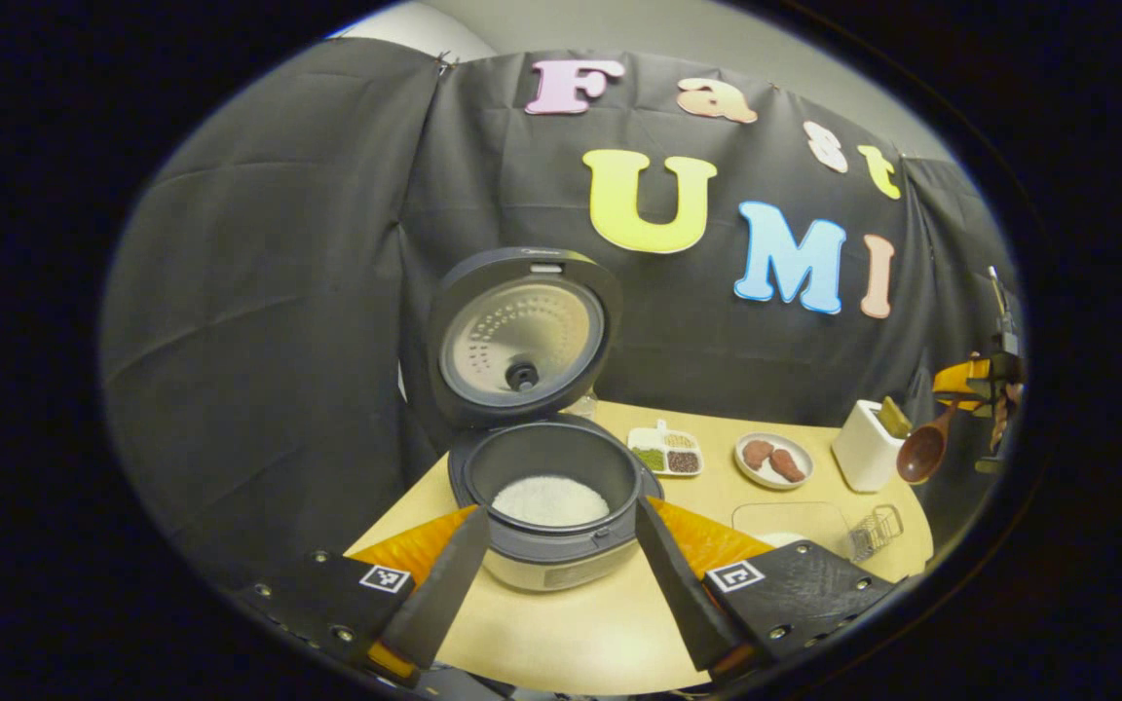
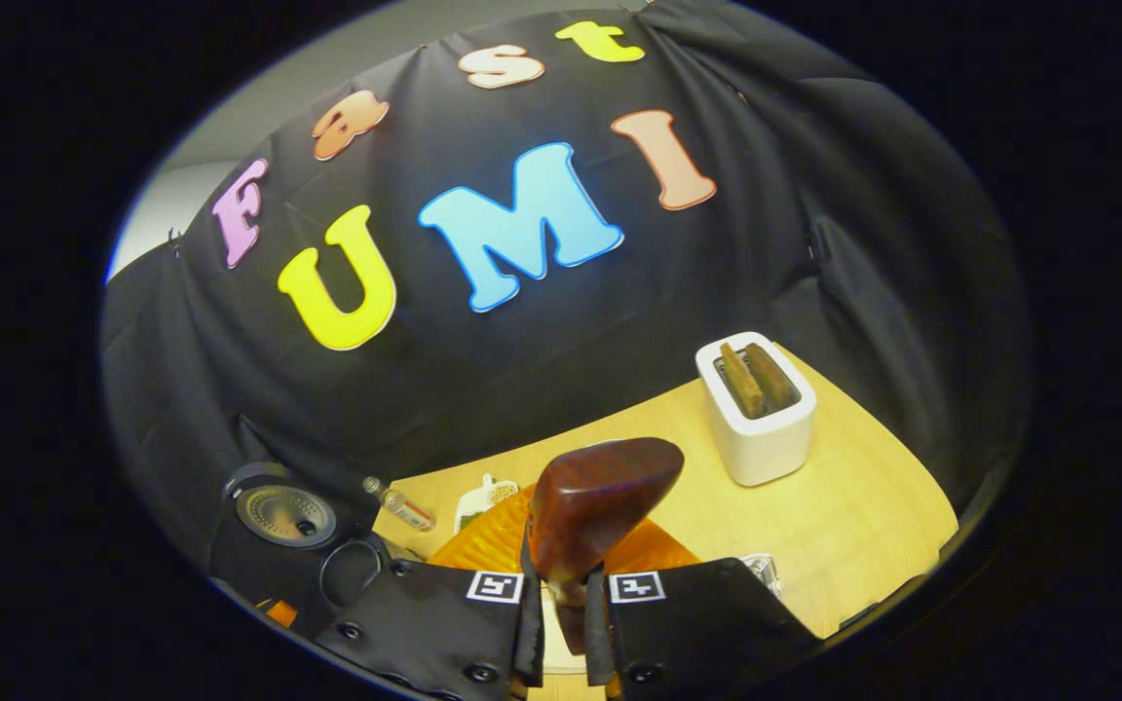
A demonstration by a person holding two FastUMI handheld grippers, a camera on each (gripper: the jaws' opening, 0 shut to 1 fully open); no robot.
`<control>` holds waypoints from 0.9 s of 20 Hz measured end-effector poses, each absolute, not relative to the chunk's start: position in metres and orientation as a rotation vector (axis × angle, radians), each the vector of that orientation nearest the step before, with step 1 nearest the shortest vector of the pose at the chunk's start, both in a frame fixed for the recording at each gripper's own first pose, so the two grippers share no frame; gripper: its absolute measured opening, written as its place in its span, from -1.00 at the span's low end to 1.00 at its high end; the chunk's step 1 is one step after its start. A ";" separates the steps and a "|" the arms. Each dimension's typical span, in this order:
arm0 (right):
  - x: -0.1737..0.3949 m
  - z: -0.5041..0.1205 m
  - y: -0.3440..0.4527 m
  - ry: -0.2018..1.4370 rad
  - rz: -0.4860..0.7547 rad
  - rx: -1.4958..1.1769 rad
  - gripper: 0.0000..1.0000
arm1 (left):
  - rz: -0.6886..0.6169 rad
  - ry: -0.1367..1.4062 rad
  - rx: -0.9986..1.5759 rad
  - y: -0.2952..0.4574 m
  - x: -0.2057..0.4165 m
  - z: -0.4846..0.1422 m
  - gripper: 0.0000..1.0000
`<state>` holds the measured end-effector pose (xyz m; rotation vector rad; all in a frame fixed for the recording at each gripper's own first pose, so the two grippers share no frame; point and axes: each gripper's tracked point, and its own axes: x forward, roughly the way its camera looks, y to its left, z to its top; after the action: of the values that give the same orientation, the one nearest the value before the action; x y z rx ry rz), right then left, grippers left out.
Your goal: Close the left gripper, press the button to open the rice cooker; take a wooden spoon from the chopstick holder with the right hand, scoop a spoonful of rice and pour it into the rice cooker, then put the wooden spoon back into the chopstick holder.
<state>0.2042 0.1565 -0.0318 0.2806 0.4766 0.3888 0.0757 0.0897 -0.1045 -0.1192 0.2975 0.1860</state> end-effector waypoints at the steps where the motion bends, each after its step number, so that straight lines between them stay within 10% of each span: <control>1: 0.202 -0.033 0.164 0.473 0.400 0.267 -0.64 | 0.189 0.310 -0.113 0.095 0.075 -0.111 0.86; 18: 0.182 -0.152 0.254 0.558 0.437 -0.076 -0.60 | 0.188 0.303 0.008 0.154 0.070 -0.127 0.88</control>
<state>0.1817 0.2542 -0.1520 -0.0759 0.5585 0.4371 0.0702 0.1543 -0.1267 0.0077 0.3034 0.1876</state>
